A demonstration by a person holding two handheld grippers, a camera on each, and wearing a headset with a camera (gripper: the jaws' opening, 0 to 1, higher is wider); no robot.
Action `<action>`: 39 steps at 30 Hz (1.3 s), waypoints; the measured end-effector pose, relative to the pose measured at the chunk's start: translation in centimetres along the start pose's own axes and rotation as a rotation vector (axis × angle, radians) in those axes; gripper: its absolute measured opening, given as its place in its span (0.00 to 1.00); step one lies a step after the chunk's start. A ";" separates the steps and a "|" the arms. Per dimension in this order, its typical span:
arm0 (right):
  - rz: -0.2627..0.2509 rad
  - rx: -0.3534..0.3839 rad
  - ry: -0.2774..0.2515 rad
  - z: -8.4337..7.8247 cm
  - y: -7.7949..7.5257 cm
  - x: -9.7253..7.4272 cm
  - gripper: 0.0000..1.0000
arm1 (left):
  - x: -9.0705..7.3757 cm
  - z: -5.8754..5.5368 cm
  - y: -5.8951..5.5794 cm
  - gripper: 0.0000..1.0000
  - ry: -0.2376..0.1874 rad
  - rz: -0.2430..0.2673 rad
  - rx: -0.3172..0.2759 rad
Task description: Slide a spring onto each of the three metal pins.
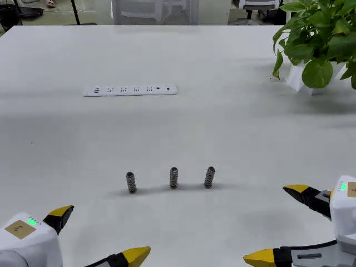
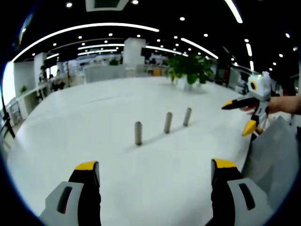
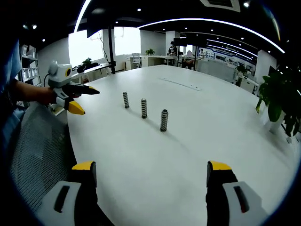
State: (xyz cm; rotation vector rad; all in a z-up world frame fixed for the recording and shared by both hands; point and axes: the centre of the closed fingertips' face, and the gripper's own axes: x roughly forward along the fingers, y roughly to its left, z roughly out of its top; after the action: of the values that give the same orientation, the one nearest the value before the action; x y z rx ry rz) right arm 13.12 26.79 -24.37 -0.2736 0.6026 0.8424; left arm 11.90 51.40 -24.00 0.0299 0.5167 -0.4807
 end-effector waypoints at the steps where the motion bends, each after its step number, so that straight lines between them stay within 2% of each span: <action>1: -0.002 0.001 -0.001 0.0 0.0 0.0 0.99 | 0.0 0.0 0.0 1.00 0.000 -0.001 0.001; 5: -0.011 0.008 -0.003 -0.4 0.0 -0.2 0.99 | 0.1 0.0 -0.2 1.00 -0.001 -0.006 0.002; 10: 0.001 0.009 -0.001 -0.6 0.8 0.1 0.99 | 0.1 0.1 -0.2 1.00 -0.007 -0.007 0.000; 21: 0.011 0.016 -0.016 -0.1 1.1 0.3 0.99 | 0.1 0.2 -0.3 1.00 -0.012 -0.013 0.004; 27: 0.020 0.000 -0.025 0.6 2.0 0.1 0.98 | 0.1 0.4 -0.4 1.00 -0.017 -0.015 0.002; 34: 0.012 0.009 -0.033 0.4 2.2 0.1 0.98 | 0.1 0.6 -0.7 1.00 -0.021 -0.024 0.016; 39: 0.007 0.010 -0.051 1.0 2.2 0.1 0.98 | 0.0 0.5 -0.7 1.00 -0.022 -0.027 0.017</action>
State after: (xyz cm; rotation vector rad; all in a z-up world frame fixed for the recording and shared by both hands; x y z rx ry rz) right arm 11.84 28.70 -23.62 -0.2400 0.5608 0.8507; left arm 11.80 50.68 -23.48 0.0342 0.4920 -0.5119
